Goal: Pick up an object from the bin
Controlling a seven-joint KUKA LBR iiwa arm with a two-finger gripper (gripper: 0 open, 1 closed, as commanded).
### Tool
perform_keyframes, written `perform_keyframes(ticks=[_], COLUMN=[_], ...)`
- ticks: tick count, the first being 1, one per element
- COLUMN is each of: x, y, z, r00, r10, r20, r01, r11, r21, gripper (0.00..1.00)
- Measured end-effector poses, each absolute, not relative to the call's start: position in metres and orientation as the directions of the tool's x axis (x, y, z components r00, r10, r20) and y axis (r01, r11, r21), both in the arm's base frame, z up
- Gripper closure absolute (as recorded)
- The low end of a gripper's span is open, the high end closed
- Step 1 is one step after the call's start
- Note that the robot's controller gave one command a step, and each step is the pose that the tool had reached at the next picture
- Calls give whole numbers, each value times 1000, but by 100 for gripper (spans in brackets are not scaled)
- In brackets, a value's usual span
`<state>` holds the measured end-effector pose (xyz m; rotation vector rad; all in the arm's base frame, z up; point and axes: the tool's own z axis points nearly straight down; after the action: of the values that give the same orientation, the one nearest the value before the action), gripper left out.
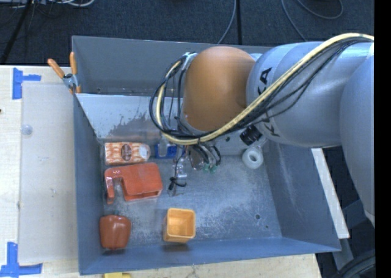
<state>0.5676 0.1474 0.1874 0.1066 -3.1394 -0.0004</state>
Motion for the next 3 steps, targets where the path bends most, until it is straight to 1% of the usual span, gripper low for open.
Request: perform_keyframes(ticks=[1,2,3], x=[548,524,477], y=[135,147,117], z=[151,110,89], r00=[-975,-904,-769], r10=[-224,-428,-639], r20=[5,3,7], r01=[-224,-428,-639], r11=[975,904,769], r21=[1,0,5], gripper=[0,0,100])
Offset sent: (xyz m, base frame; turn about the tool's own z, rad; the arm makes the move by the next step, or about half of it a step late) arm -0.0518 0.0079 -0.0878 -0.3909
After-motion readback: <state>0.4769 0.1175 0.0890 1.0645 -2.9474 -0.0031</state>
